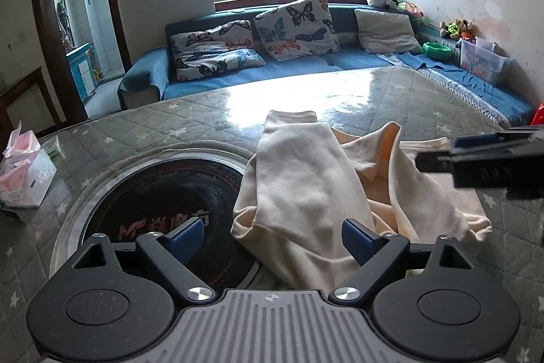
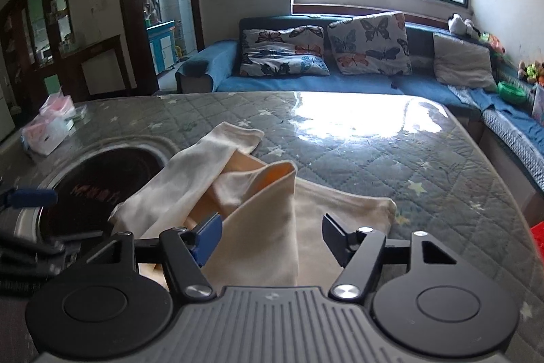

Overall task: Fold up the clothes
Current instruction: 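Close the left gripper on the shirt while the right gripper grasps another edge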

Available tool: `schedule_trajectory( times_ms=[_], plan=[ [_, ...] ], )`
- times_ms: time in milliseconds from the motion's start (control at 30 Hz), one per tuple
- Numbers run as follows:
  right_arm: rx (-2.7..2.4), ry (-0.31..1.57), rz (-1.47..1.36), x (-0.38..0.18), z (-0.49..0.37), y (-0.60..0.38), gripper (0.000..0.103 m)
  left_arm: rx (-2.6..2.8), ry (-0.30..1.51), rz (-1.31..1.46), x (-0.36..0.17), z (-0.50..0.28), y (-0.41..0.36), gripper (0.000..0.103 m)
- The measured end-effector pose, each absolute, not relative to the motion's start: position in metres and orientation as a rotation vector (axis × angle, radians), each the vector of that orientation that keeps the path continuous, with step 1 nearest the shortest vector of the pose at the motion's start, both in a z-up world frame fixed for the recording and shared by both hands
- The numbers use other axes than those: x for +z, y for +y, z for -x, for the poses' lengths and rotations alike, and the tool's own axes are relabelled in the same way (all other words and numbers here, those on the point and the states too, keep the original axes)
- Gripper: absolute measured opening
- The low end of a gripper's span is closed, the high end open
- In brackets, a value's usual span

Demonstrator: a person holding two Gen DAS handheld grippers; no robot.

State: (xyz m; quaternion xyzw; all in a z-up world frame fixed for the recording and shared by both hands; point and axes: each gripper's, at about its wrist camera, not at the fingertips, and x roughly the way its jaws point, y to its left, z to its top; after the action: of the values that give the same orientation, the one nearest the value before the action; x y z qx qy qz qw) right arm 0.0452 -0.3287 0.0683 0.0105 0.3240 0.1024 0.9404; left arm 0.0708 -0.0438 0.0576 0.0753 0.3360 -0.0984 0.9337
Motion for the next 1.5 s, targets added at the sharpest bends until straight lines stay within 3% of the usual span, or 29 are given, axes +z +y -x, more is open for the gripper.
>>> schedule_trajectory(
  times_ms=[367,533,633,867,1000,1033,1067,1133,1233,1400,1500],
  plan=[
    [0.233,0.753,-0.09,0.037,-0.111,-0.333,0.048,-0.231,0.697,-0.174,0.057,-0.103,-0.06,0.091],
    [0.27,0.765,-0.139,0.03,-0.115,-0.338,0.016,-0.241,0.691,-0.172,0.06,-0.121,-0.069,0.091],
    [0.257,0.742,-0.139,0.035,-0.108,-0.345,0.007,-0.256,0.687,-0.184,0.059,-0.131,-0.078,0.091],
    [0.2,0.712,-0.11,0.05,-0.089,-0.364,0.004,-0.3,0.712,-0.251,0.041,-0.15,-0.102,0.09],
    [0.209,0.716,-0.082,0.054,-0.088,-0.367,0.01,-0.293,0.75,-0.272,0.028,-0.159,-0.103,0.066],
    [0.214,0.716,-0.083,0.055,-0.089,-0.368,0.012,-0.292,0.758,-0.273,0.026,-0.16,-0.102,0.054],
    [0.219,0.713,-0.084,0.055,-0.092,-0.367,0.013,-0.291,0.766,-0.273,0.024,-0.162,-0.1,0.048],
    [0.234,0.719,-0.089,0.053,-0.099,-0.363,0.025,-0.291,0.78,-0.264,0.022,-0.164,-0.096,0.025],
    [0.255,0.734,-0.098,0.049,-0.111,-0.356,0.031,-0.285,0.787,-0.245,0.022,-0.164,-0.086,0.011],
    [0.267,0.784,-0.065,0.033,-0.128,-0.342,0.031,-0.289,0.771,-0.232,0.028,-0.163,-0.077,0.01],
    [0.279,0.797,-0.057,0.026,-0.129,-0.338,0.014,-0.295,0.77,-0.233,0.028,-0.165,-0.08,0.014]
  ],
)
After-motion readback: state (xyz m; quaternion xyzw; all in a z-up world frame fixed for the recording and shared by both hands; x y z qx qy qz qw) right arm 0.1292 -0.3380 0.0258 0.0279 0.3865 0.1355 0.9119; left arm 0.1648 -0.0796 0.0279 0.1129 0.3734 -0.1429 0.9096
